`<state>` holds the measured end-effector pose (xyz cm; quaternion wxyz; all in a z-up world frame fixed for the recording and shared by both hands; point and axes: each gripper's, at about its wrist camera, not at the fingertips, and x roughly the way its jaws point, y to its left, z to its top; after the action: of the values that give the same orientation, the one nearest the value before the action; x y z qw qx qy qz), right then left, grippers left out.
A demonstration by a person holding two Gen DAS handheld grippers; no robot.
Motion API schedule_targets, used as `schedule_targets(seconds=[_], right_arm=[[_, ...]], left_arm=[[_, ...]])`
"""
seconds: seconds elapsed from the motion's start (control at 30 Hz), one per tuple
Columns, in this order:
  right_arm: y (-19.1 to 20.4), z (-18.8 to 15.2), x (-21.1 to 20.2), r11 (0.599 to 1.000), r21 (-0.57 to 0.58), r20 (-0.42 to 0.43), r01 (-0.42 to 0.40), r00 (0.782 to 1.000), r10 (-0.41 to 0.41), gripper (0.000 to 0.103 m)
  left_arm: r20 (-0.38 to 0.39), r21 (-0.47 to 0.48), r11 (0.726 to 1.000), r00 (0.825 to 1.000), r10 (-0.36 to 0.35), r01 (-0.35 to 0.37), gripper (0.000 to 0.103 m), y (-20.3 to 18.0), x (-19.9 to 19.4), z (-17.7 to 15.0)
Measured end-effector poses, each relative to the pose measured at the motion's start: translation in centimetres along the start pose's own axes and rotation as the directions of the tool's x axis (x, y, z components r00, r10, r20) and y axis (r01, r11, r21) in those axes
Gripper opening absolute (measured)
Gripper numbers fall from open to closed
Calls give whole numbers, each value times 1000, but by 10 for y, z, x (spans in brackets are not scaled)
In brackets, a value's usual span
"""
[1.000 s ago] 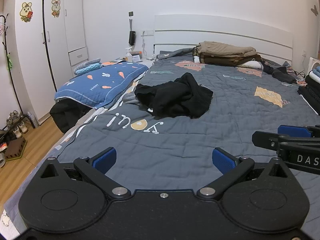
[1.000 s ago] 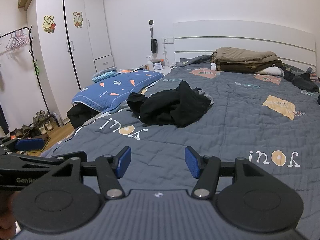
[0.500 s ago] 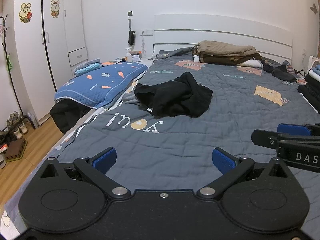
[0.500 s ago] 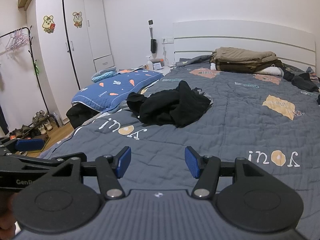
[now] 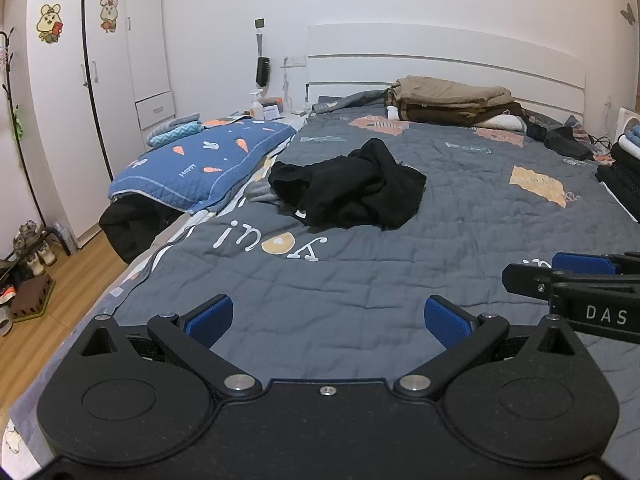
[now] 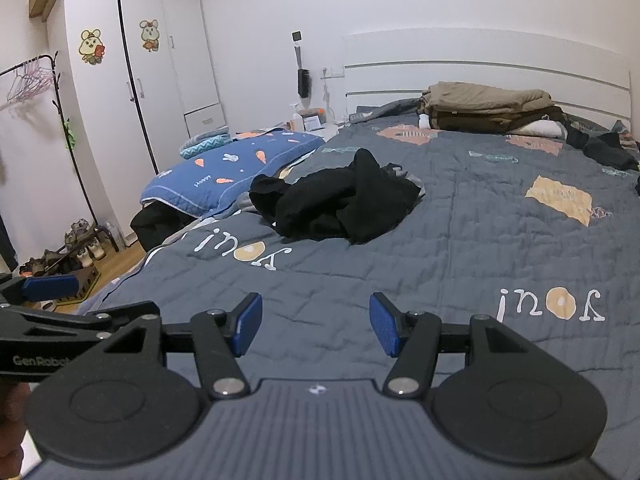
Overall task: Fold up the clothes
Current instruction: 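Reach the right gripper to the black T-shirt and pinch its edge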
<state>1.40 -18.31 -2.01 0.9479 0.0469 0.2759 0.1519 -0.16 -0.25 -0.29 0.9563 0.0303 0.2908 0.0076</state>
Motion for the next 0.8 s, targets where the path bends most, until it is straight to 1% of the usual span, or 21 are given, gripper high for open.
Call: schedule_targets(seconds=[0.2,0.33,0.53,0.6,0.73,0.8], right_arm=[[-6,-1,8,1000,18,-24,-12,1000,13,58],[-12,5,25,999,38,-29,-8,1000,9,59],[-13,23,70,1000,3,-4,-25,1000,25,58],[-13,30,87,999,11,-6,-45,999,45,58],[-15,47,127,991,65,7,-114,993,114,58],[-10,52,146,991,61,18,-116,993,115,58]], left_arm=[[-4,-19,1000,1000,-5,5,103,8,1,1],[-9,-13,1000,1000,-1,1,103,15,4,-2],[-25,-44,999,1000,-14,13,103,33,19,-4],[-29,-61,998,999,-21,20,103,38,24,-3],[-23,-78,996,999,-35,33,103,48,28,-3],[-20,-82,996,999,-40,38,103,53,30,-4]])
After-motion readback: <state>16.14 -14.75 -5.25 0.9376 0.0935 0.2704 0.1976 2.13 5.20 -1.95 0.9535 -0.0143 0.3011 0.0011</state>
